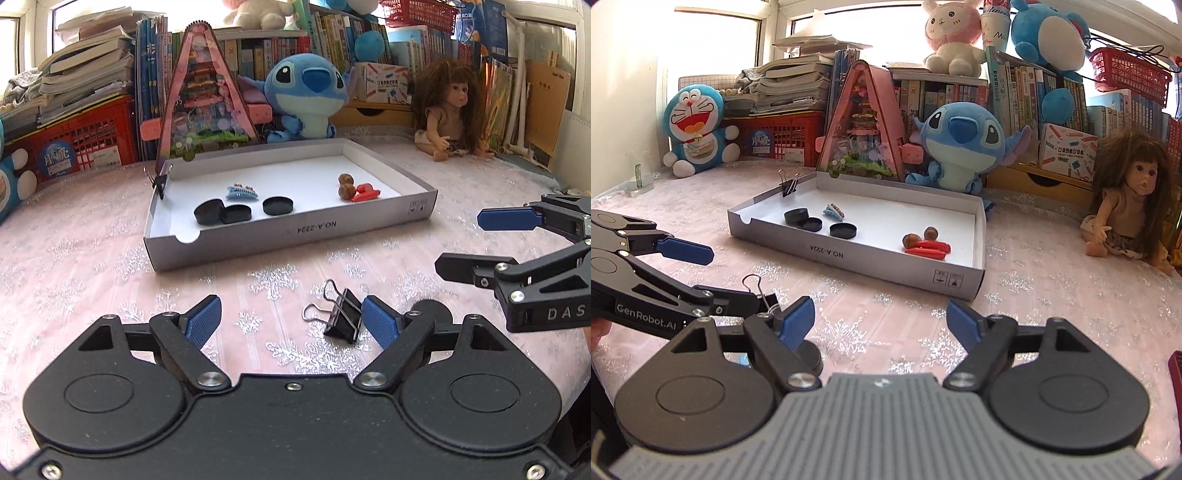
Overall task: Organize rigid objects
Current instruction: 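Withdraw both open tools from the box toward the remaining objects, then grasp the black binder clip with the left tool while the right tool approaches a black disc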
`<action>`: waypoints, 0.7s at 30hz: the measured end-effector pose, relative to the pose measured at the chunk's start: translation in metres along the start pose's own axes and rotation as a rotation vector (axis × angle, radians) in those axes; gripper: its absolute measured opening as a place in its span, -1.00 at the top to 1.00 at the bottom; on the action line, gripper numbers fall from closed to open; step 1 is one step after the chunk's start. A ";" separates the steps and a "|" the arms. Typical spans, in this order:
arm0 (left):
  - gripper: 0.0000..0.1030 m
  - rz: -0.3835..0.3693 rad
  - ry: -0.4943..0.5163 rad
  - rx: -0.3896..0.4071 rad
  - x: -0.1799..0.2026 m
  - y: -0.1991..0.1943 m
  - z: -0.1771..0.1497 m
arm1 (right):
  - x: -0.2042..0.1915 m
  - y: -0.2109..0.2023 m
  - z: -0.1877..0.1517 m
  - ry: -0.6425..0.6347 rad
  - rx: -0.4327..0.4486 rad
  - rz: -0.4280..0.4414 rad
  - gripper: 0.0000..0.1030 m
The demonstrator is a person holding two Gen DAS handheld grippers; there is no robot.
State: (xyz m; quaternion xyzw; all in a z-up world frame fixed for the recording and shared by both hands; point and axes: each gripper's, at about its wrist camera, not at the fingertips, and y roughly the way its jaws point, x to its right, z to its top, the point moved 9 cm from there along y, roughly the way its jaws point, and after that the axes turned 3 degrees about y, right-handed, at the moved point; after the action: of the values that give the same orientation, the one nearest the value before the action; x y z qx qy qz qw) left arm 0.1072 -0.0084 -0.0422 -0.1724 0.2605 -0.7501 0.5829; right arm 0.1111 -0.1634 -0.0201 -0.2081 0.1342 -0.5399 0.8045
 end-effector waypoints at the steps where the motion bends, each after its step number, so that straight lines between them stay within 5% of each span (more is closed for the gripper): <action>1: -0.60 -0.002 0.001 -0.004 0.001 0.001 -0.002 | -0.001 -0.001 -0.003 -0.001 -0.004 0.001 -0.68; 21: -0.60 0.068 0.008 -0.043 -0.021 0.010 -0.010 | -0.025 0.002 -0.028 -0.038 -0.057 0.067 -0.68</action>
State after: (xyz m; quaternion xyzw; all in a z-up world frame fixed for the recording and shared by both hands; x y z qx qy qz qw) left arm 0.1153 0.0115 -0.0554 -0.1730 0.2848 -0.7246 0.6032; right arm 0.0909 -0.1455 -0.0459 -0.2365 0.1414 -0.5046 0.8182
